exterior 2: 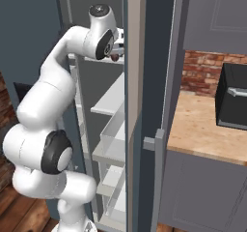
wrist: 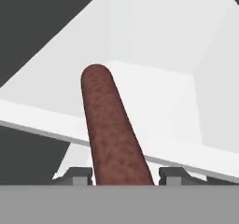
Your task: Retrieve the sausage and cheese from the fridge and place them on the cutting board on the counter.
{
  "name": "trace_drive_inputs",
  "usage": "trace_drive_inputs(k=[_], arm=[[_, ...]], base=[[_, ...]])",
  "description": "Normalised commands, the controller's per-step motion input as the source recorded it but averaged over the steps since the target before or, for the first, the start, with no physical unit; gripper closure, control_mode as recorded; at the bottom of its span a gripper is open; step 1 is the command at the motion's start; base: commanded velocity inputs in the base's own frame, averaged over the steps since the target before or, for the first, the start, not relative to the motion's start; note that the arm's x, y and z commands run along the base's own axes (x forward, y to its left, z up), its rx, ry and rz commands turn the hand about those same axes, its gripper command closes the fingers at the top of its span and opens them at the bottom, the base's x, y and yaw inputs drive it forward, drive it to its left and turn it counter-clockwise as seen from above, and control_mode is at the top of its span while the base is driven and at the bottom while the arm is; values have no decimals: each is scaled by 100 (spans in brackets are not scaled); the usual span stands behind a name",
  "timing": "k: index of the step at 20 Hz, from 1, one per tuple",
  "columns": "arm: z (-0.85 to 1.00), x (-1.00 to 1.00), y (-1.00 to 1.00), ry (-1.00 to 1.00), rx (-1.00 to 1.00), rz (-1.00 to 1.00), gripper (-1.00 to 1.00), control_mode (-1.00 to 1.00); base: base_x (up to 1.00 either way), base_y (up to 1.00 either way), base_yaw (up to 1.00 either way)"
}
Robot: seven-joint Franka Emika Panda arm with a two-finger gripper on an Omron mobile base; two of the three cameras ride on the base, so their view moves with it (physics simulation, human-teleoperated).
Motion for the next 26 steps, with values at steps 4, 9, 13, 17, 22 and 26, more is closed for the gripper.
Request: trace_drive_inputs(k=[4, 9, 13, 17, 22, 26], arm=[[-3, -100, 7, -3, 1, -1, 100, -100], [0, -100, 2, 0, 7, -3, 100, -100], [0, -100, 11, 0, 8, -5, 100, -100], [-1, -100, 36, 0, 9, -8, 100, -100], [-19, -100, 26, 5, 6, -12, 100, -100], [-29, -72, 17, 9, 1, -9, 100, -100]], base=[[0, 0, 0], [0, 0, 0], [0, 0, 0], [0, 0, 0], [0, 0, 0], [0, 0, 0]])
